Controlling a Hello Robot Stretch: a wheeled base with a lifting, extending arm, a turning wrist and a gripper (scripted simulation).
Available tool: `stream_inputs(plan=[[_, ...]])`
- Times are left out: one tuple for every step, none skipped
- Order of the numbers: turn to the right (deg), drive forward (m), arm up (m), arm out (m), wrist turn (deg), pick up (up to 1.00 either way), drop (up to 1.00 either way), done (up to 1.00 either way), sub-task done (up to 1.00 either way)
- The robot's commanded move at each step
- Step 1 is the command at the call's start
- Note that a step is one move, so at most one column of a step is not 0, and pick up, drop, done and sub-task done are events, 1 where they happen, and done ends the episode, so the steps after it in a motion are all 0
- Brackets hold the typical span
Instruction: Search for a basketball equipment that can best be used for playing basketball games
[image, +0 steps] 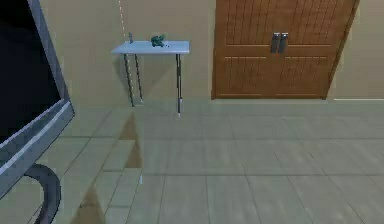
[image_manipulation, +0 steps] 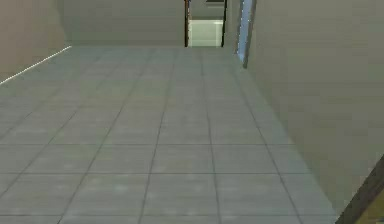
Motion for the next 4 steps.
stream_inputs(plan=[[45.0,0.00,0.00,0.00,0.0,0.00,0.00,0.00,0.00],[45.0,0.00,0.00,0.00,0.0,0.00,0.00,0.00,0.00],[6.0,0.00,0.00,0.00,0.0,0.00,0.00,0.00,0.00],[0.0,1.00,0.00,0.00,0.0,0.00,0.00,0.00,0.00]])
